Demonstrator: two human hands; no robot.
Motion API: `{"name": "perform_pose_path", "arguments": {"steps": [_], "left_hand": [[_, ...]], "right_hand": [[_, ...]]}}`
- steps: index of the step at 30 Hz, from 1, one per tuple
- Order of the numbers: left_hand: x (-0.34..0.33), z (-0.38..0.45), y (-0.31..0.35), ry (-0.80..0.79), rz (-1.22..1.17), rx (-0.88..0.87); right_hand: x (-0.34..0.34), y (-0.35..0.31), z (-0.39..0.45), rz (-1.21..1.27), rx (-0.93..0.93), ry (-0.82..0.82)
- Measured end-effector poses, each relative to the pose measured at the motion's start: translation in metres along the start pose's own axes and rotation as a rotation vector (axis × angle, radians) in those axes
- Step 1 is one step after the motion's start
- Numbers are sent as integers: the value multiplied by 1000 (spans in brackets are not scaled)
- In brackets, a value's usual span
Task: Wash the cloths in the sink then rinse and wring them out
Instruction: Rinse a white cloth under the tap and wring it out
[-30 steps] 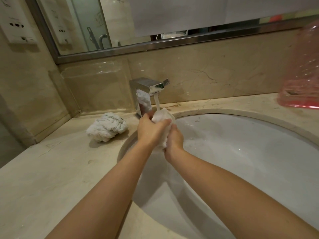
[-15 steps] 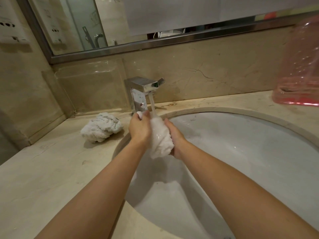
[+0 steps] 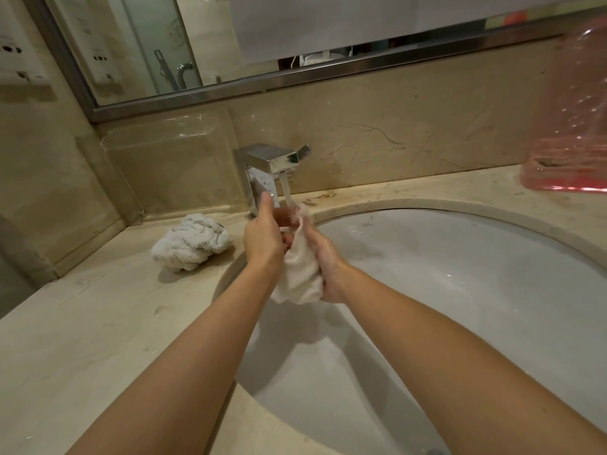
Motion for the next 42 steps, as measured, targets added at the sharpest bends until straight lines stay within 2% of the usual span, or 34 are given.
{"name": "perform_pose_path", "arguments": {"steps": [2, 7, 10, 15, 17, 20, 23, 27, 32, 34, 37, 40, 42], "left_hand": [[-7, -2, -1, -67, -7, 10], [10, 9, -8, 60, 109, 74], [9, 10, -9, 29, 199, 99], [-6, 1, -11, -113, 406, 104], [-12, -2, -18, -214, 432, 251], [-19, -7, -31, -466, 384, 474], [-20, -3, -33, -546, 351, 446], [-21, 0, -27, -467, 277, 297], [-16, 0, -19, -263, 322, 165], [-12, 2, -16, -184, 387, 129], [-8, 2, -8, -79, 458, 58], [2, 3, -4, 84, 304, 51], [7, 4, -8, 153, 152, 154]], "right_hand": [[-2, 4, 3, 36, 25, 78], [2, 9, 13, -40, -5, 280], [11, 5, 12, -61, 39, 380], [29, -5, 4, -65, 92, 475], [35, -11, 1, -79, 120, 504], [41, -14, 0, -141, 123, 456], [39, -13, 2, -199, 109, 349], [32, -22, -1, -217, 110, 317], [44, -30, -11, -271, 128, 443], [48, -28, -13, -226, 131, 446], [44, -22, -10, -28, 124, 409], [32, -22, -5, 114, 177, 372], [21, -18, -1, 157, 156, 352]]}}
Point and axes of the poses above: each hand's wrist, its own z-axis towards the middle knuckle, its own x-axis out of the back of the hand, y = z × x, the point moved 5 cm from there along z, towards the middle knuckle, and after that the axes turned 13 degrees about -y, right-handed, at the moved point
